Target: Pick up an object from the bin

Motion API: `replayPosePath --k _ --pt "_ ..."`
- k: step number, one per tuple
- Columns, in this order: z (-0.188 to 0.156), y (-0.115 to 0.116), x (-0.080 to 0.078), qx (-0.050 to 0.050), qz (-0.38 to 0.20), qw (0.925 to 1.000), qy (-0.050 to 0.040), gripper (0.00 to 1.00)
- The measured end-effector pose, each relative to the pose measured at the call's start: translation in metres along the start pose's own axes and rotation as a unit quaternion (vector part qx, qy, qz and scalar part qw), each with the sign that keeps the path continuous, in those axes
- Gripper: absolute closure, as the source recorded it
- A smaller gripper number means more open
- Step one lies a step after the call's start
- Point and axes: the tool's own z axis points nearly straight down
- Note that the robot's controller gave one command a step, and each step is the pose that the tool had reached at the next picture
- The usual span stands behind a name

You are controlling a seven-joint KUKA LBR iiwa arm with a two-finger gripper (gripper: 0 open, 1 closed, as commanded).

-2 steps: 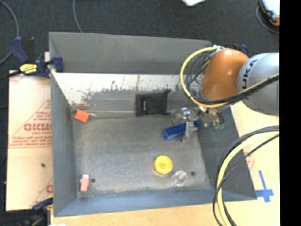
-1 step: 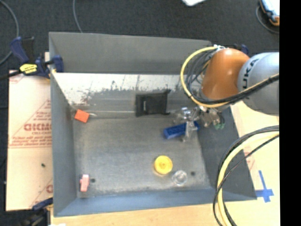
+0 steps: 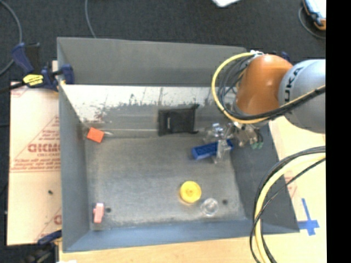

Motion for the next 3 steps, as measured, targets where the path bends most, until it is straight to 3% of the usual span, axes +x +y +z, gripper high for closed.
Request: replayPosePath --k 3 --pt "-0.01 -0.0008 -0.0012 0.001 0.001 1.0 -0.0031 1.0"
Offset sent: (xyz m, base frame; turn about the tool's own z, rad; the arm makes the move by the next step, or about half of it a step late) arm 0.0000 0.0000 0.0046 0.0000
